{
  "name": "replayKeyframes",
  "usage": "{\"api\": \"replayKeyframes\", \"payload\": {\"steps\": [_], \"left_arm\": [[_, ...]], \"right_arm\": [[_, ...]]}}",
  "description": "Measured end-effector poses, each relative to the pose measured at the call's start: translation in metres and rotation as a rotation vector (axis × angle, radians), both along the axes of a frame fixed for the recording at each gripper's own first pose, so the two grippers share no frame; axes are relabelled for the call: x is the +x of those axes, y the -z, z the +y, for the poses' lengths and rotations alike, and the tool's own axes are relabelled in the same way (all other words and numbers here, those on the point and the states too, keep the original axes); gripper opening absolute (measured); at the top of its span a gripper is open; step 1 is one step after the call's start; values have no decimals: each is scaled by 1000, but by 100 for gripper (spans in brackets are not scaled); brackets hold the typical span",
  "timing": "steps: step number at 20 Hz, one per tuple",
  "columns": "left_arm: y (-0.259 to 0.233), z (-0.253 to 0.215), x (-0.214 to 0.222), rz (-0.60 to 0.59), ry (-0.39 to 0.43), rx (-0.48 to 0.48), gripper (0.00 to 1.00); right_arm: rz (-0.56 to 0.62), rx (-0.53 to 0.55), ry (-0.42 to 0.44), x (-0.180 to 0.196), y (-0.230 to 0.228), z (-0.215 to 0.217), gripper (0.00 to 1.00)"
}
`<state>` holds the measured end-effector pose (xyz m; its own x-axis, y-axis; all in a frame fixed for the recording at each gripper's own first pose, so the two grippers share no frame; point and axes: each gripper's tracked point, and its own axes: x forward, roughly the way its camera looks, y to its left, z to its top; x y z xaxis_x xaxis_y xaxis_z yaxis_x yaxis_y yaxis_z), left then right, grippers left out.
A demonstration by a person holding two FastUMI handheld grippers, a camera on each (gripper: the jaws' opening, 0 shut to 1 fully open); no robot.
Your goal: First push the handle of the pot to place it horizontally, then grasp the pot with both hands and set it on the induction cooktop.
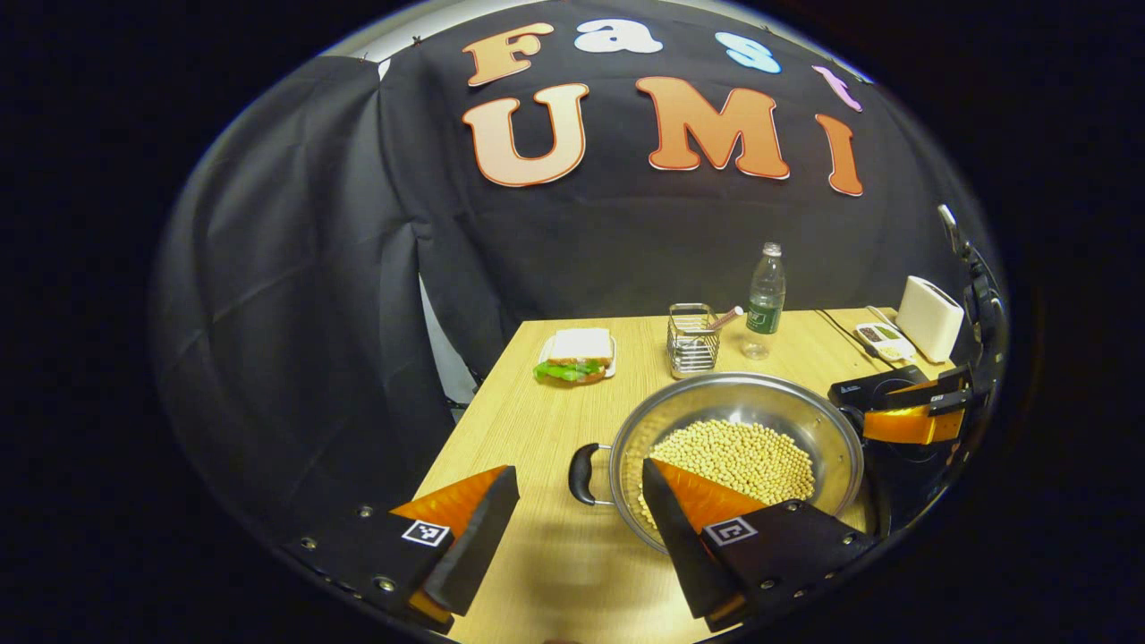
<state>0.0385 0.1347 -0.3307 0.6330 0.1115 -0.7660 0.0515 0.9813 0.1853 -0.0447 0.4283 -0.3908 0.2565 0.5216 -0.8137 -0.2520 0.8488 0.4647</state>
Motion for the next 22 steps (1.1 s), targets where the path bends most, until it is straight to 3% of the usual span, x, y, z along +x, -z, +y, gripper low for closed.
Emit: {"api": "replayKeyframes", "payload": {"steps": [6, 9, 10, 15, 17, 22], "left_arm": [[-8, 9, 44, 44, -1, -90, 87], [25, -2, 38, 124, -5, -152, 84], [37, -3, 35, 150, -22, -173, 88], [94, -2, 18, 269, -40, -253, 88], [109, 0, 15, 285, -33, -254, 88], [142, 11, 2, 328, -49, -208, 87]], "right_arm": [[84, -66, -50, 6, 15, 2, 94], [127, -82, -45, 3, 30, 4, 94], [144, -87, -40, 2, 35, 4, 94], [160, -90, -41, 3, 52, 20, 93], [154, -100, -48, 4, 60, 22, 93], [154, -124, -59, 6, 79, 29, 81]]}}
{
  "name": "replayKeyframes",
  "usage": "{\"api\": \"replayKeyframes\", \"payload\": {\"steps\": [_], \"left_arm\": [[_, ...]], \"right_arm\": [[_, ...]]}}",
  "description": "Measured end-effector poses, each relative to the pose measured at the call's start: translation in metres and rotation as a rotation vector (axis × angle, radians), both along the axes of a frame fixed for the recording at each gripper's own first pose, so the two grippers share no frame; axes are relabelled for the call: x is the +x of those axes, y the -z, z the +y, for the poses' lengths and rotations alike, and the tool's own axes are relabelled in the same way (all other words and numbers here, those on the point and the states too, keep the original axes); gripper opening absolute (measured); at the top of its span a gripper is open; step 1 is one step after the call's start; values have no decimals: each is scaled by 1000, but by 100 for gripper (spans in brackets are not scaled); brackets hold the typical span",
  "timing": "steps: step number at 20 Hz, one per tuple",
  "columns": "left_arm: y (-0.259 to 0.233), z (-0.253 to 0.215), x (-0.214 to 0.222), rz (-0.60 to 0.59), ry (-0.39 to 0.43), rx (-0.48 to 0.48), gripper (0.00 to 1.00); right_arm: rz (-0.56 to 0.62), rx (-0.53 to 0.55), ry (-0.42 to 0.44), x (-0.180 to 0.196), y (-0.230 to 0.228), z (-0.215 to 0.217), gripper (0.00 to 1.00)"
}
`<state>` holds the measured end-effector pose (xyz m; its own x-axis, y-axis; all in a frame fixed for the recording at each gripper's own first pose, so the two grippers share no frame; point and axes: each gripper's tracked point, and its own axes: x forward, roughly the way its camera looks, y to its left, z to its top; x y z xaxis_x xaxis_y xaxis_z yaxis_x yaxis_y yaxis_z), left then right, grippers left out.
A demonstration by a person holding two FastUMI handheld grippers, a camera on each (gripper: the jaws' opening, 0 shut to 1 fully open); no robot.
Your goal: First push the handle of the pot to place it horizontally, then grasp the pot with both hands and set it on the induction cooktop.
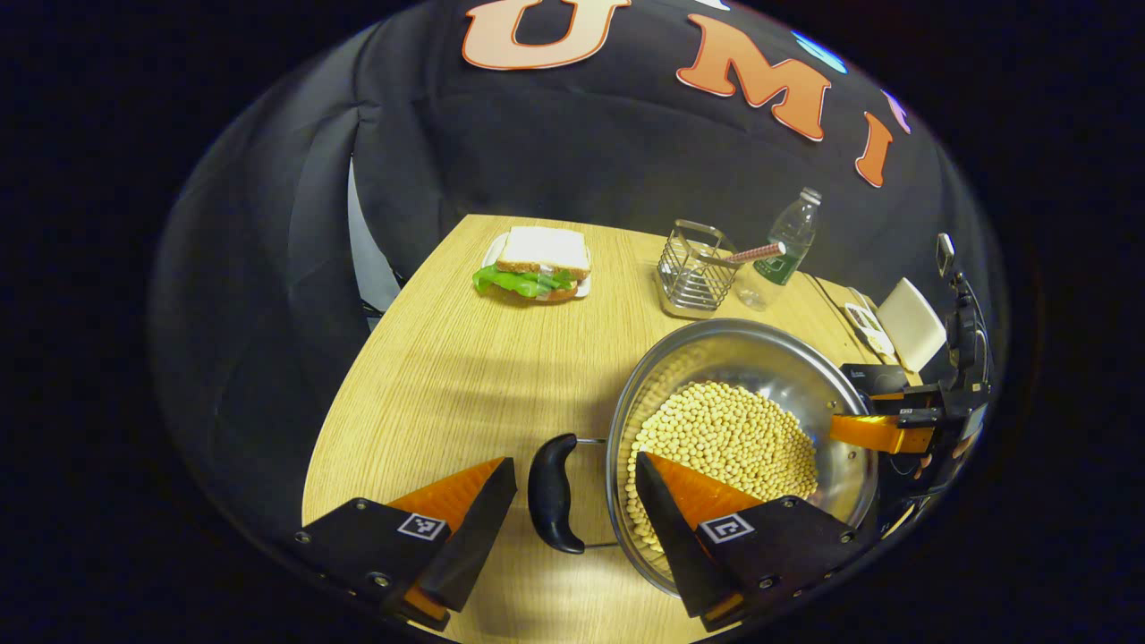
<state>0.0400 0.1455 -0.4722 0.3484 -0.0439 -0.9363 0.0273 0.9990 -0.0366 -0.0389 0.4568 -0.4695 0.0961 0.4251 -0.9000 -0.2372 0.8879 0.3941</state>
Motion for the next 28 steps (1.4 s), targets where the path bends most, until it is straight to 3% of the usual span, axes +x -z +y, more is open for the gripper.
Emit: {"api": "replayKeyframes", "payload": {"steps": [2, 5, 6, 7, 8, 9, 12, 16, 20, 24, 27, 28], "left_arm": [[10, 6, -3, 13, -10, 11, 85], [27, 1, -7, 36, -48, -29, 65], [31, 1, -14, 45, -53, -30, 61], [30, 3, -10, 18, -70, -31, 66], [28, 5, -8, 8, -82, -28, 58], [28, 6, -10, 4, -89, -30, 65], [27, 5, -12, -7, -114, -44, 56], [28, 6, -15, -13, -120, -14, 65], [26, 6, -10, -30, -108, 32, 63], [28, 2, -13, -24, -123, 30, 53], [20, 4, -10, -55, -108, 55, 57], [18, 4, -7, -72, -89, 69, 57]], "right_arm": [[-25, -22, -15, 1, 7, 6, 77], [-41, -53, -49, -2, 15, 9, 69], [-38, -53, -49, -2, 18, 10, 68], [-31, -45, -46, -4, 19, 12, 68], [-24, -36, -45, -4, 20, 14, 68], [-23, -32, -45, -4, 21, 15, 69], [-30, -32, -37, -3, 23, 17, 69], [-42, -29, -39, -3, 24, 18, 66], [-49, -39, -40, -5, 23, 17, 62], [-81, -38, -45, 3, 22, 21, 59], [-82, -17, -18, 5, 18, 13, 55], [-85, -10, -9, 6, 17, 9, 59]]}}
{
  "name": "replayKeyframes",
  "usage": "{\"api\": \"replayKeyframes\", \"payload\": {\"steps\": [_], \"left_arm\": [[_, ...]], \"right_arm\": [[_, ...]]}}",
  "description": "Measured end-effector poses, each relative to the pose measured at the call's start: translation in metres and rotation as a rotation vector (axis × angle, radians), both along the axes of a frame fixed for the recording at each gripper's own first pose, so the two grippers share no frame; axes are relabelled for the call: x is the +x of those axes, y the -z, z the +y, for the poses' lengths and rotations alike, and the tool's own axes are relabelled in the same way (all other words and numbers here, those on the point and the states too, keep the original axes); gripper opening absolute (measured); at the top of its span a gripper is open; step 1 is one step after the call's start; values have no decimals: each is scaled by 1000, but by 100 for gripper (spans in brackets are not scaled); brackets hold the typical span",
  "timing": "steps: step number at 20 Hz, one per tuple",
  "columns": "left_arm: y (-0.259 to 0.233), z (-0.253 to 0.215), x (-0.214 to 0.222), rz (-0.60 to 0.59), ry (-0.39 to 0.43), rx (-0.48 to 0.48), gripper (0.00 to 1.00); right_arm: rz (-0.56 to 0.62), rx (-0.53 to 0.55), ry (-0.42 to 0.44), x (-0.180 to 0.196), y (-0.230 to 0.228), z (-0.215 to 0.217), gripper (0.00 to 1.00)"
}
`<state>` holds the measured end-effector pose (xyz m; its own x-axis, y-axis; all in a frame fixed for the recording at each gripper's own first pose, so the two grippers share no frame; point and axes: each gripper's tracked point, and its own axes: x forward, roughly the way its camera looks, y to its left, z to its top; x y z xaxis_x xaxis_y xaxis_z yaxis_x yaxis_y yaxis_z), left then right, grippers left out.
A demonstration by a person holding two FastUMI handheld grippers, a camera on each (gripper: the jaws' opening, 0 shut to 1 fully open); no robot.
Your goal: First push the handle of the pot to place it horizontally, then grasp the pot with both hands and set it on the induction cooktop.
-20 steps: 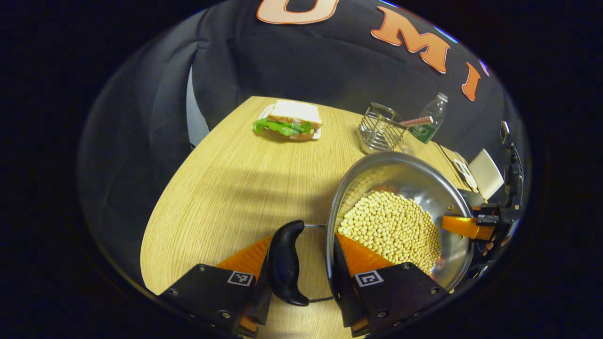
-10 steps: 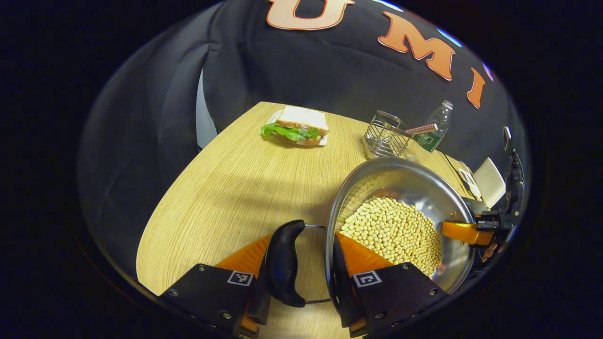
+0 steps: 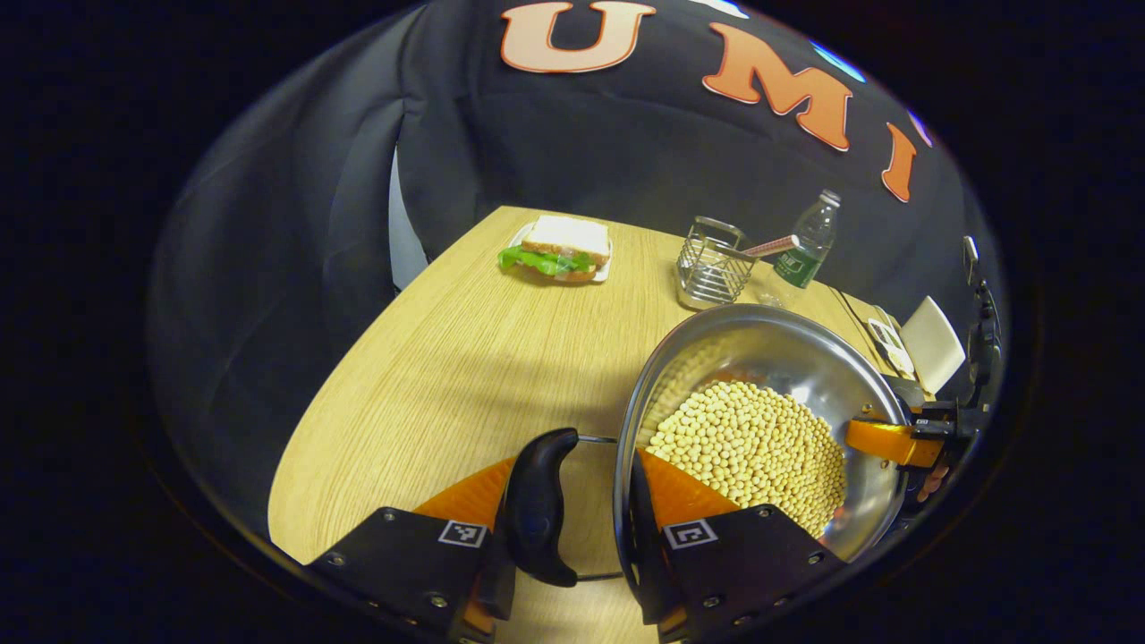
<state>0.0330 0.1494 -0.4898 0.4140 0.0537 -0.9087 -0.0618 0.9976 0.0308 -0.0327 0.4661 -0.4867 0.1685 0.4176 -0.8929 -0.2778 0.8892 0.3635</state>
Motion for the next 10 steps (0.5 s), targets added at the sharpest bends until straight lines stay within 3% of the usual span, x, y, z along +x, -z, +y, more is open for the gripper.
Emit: {"api": "replayKeyframes", "payload": {"steps": [6, 8, 10], "left_arm": [[-6, -2, 6, -75, 68, 27, 59], [-2, -3, 7, -89, 93, 25, 53], [-2, -3, 10, -107, 120, 19, 56]], "right_arm": [[-48, 24, 79, 13, -25, -34, 55], [-65, 21, 104, 17, -29, -47, 59], [-77, 15, 131, 22, -37, -66, 59]]}}
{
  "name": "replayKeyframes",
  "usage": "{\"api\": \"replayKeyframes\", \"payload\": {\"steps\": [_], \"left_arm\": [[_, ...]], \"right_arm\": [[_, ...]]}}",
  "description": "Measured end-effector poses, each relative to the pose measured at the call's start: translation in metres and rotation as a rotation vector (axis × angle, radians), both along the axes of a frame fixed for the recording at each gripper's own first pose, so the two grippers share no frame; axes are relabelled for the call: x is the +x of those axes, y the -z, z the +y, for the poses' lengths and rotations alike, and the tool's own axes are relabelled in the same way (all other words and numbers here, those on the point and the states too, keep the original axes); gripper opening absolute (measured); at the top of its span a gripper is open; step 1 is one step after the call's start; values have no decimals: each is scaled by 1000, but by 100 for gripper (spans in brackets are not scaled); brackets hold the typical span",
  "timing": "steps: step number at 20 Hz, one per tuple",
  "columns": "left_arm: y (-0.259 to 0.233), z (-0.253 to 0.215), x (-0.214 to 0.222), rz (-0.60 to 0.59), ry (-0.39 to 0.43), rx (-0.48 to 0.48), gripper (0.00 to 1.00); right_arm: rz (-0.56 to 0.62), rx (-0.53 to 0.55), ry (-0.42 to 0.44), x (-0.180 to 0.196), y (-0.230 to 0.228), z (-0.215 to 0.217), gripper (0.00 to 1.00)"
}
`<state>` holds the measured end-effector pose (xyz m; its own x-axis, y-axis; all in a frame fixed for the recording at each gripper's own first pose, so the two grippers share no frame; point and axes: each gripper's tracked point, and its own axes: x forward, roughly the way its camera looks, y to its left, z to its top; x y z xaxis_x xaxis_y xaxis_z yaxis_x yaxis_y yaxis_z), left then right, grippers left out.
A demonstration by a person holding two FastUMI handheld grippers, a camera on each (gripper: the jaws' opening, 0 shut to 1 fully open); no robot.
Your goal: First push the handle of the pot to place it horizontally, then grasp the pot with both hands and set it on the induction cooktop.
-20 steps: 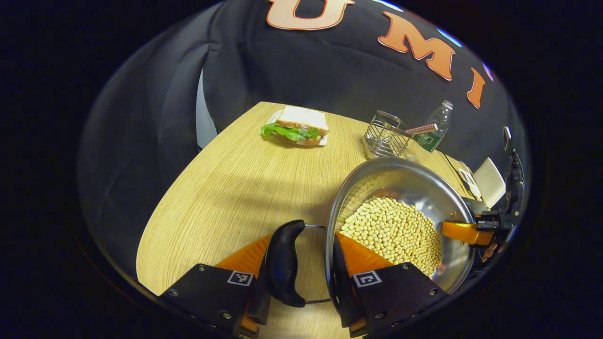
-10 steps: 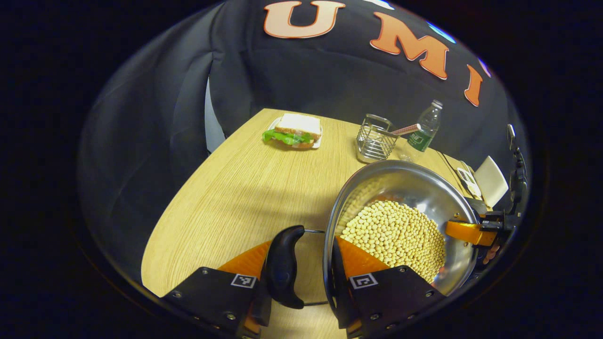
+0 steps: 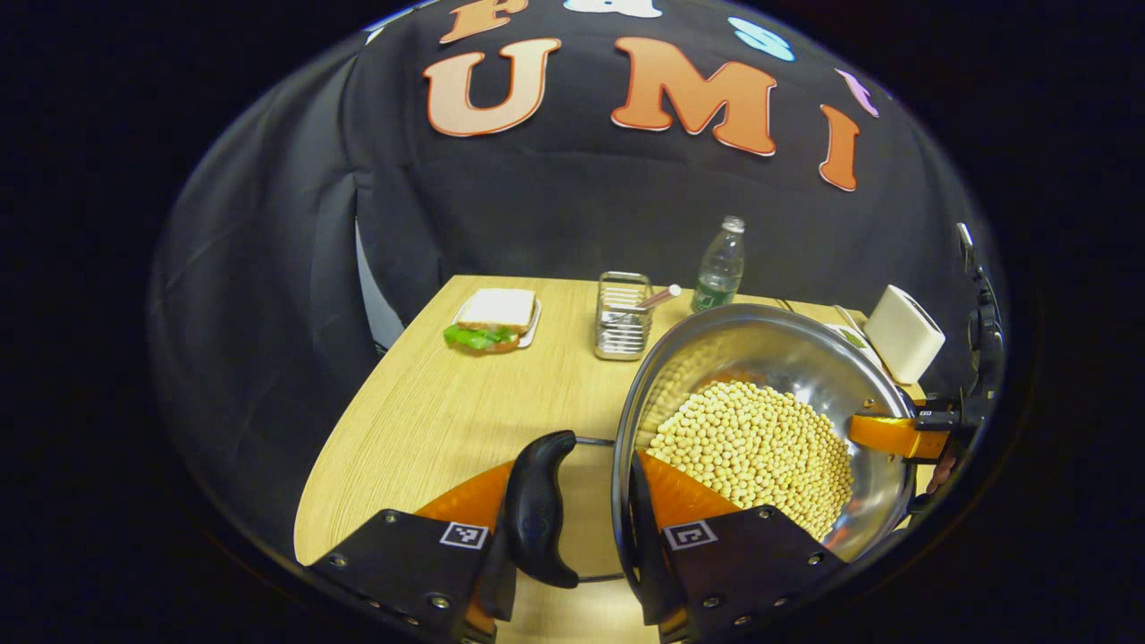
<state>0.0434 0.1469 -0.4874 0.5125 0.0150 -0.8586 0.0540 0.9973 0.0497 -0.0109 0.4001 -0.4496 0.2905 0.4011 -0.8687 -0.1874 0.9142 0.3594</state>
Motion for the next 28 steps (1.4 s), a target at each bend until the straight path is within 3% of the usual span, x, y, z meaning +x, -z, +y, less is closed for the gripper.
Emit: {"api": "replayKeyframes", "payload": {"steps": [10, 28], "left_arm": [[-16, 16, 10, -23, 99, -69, 56], [-9, 14, 24, 36, 164, -131, 56]], "right_arm": [[-28, -76, 114, 5, -48, -68, 59], [18, -184, 202, -5, -92, -94, 59]]}}
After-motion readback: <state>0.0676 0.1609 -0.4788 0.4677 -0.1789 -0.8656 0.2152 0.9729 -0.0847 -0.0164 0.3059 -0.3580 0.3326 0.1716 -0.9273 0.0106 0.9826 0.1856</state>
